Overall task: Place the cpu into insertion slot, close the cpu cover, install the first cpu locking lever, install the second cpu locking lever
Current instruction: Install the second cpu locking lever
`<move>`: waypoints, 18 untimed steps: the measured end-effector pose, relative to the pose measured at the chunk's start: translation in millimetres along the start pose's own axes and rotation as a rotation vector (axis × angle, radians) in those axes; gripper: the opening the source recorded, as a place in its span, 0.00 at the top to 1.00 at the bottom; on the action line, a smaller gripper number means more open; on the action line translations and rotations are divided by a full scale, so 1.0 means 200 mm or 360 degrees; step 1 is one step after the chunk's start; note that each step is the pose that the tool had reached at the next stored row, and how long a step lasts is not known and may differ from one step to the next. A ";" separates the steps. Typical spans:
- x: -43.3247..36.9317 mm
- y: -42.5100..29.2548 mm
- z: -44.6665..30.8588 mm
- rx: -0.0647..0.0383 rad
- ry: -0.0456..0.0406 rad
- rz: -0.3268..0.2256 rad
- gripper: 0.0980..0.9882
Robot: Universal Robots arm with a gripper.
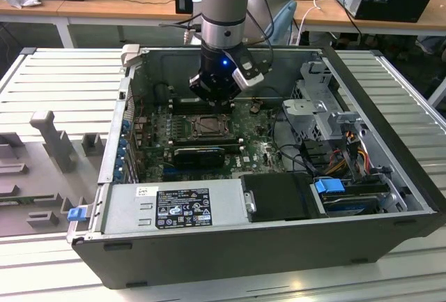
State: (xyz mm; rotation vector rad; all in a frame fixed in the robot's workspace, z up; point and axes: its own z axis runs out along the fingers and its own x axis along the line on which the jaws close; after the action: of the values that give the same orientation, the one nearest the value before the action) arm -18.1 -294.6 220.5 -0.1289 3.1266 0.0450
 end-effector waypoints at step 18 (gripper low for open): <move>0.002 -0.029 -0.041 0.0001 0.0000 0.0000 0.99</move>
State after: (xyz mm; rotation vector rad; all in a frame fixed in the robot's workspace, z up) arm -18.1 -300.6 228.6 -0.1290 3.1267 0.0437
